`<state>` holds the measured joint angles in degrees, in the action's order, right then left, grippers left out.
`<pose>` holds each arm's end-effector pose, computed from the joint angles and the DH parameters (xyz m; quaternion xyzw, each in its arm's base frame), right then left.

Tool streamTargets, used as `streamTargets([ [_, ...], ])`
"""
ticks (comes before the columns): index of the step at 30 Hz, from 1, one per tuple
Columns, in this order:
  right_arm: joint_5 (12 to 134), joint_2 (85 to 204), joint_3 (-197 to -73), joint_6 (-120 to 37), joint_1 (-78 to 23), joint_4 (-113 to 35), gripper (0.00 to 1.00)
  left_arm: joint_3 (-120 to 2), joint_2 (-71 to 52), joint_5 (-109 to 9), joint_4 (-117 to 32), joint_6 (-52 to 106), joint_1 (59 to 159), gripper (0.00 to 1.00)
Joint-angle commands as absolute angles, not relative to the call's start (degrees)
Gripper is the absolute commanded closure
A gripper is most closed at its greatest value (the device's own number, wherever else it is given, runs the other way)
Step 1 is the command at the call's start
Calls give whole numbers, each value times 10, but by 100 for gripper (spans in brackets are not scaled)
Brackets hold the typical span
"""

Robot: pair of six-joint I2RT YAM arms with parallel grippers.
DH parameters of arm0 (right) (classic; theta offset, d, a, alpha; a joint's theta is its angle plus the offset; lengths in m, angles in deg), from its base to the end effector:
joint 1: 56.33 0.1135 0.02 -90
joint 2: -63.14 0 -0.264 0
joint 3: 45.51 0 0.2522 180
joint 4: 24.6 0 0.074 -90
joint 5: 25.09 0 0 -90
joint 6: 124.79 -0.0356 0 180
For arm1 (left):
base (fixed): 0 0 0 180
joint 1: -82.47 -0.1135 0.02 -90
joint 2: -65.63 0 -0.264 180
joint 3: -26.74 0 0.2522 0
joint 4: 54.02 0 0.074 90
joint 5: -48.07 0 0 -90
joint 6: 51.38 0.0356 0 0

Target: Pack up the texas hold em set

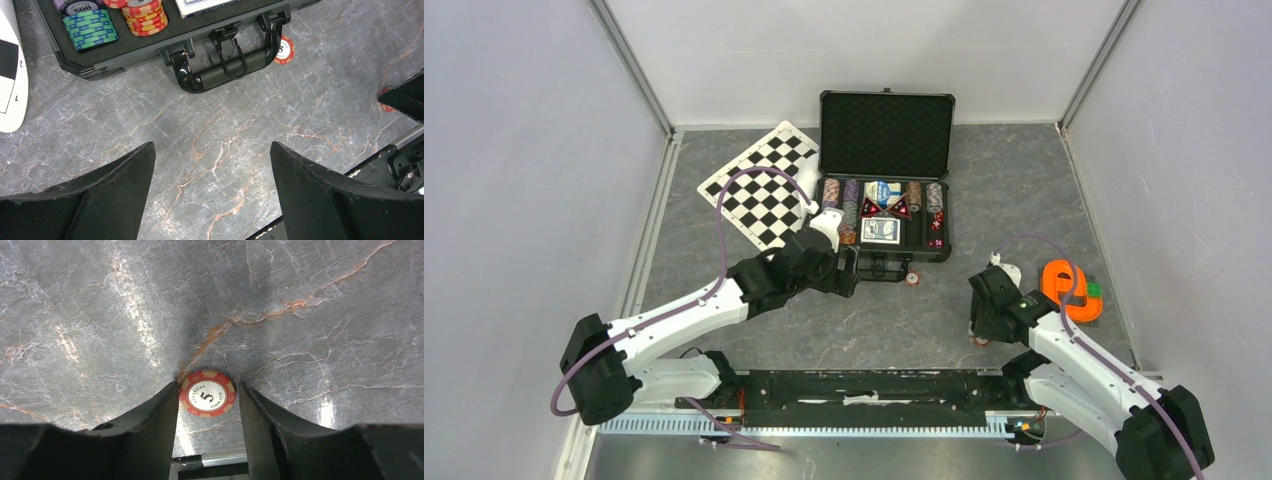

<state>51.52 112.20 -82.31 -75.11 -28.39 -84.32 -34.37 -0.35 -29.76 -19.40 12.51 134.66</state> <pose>0.1161 0.0523 0.1561 0.1239 0.9732 -0.0080 0.1934 0.1578 -0.1912 0.2640 0.1589 0.8863 -0.1935 0.3895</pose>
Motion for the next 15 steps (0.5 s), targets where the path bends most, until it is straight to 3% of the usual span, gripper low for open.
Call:
streamTargets([
  [1,522,1123,-803,-760,-286,-843,47,-347,-2,-284,-213,144,1344,9],
  [7,524,1119,-817,-772,-286,-882,35,-349,-4,-285,-210,147,1344,9],
  [15,541,1118,-802,-782,-286,-878,42,-348,-4,-289,-211,148,1344,9],
])
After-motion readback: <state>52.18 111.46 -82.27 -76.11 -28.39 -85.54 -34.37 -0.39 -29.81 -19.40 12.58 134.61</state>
